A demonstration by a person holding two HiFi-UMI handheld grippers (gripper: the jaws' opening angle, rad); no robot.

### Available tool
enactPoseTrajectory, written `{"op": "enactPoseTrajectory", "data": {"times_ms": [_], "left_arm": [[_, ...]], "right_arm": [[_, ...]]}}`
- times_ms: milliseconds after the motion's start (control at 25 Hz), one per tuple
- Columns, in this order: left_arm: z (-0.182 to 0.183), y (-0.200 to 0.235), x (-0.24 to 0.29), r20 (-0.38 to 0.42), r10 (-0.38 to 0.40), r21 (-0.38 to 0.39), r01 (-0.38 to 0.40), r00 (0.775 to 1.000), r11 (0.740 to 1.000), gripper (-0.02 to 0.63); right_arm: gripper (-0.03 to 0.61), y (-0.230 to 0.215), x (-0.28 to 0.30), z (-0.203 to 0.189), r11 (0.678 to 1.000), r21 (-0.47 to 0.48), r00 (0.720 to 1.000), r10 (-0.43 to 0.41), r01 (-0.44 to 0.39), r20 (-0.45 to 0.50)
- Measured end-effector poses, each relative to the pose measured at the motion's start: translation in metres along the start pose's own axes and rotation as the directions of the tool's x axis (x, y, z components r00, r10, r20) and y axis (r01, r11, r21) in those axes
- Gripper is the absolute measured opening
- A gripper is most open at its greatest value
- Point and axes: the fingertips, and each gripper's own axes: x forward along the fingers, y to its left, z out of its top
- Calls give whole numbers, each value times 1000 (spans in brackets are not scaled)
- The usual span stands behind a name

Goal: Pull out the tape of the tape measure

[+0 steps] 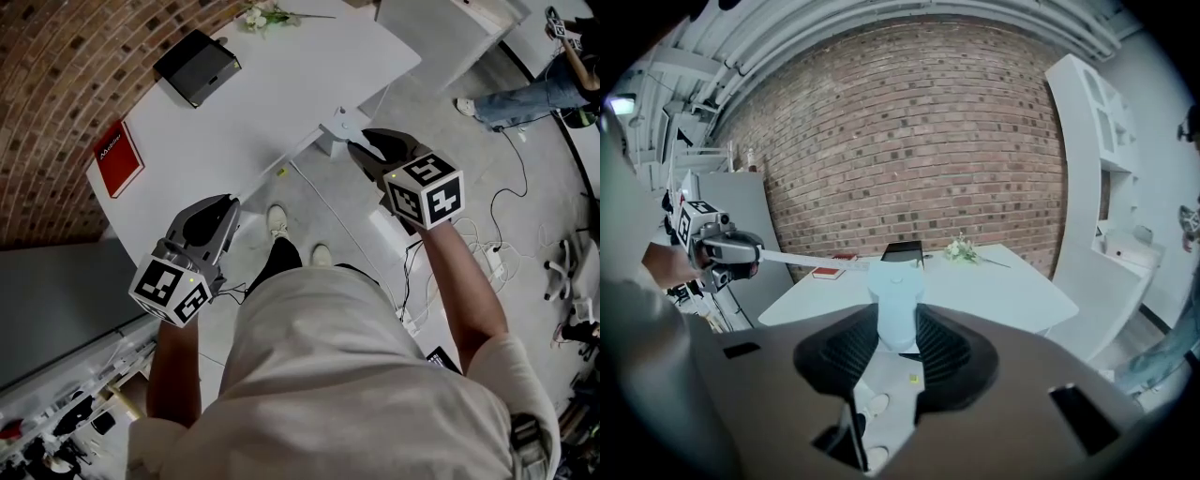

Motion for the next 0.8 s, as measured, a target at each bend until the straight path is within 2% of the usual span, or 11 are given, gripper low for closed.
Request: {"op": "enactPoseTrajectory", "data": {"times_ms": [800], "left_arm": [[-12,14,-24,-9,43,-16,-43,999,999,28]], "right_arm": [[129,-16,1,2,1000,-7,1000,-24,24,-14]]}}
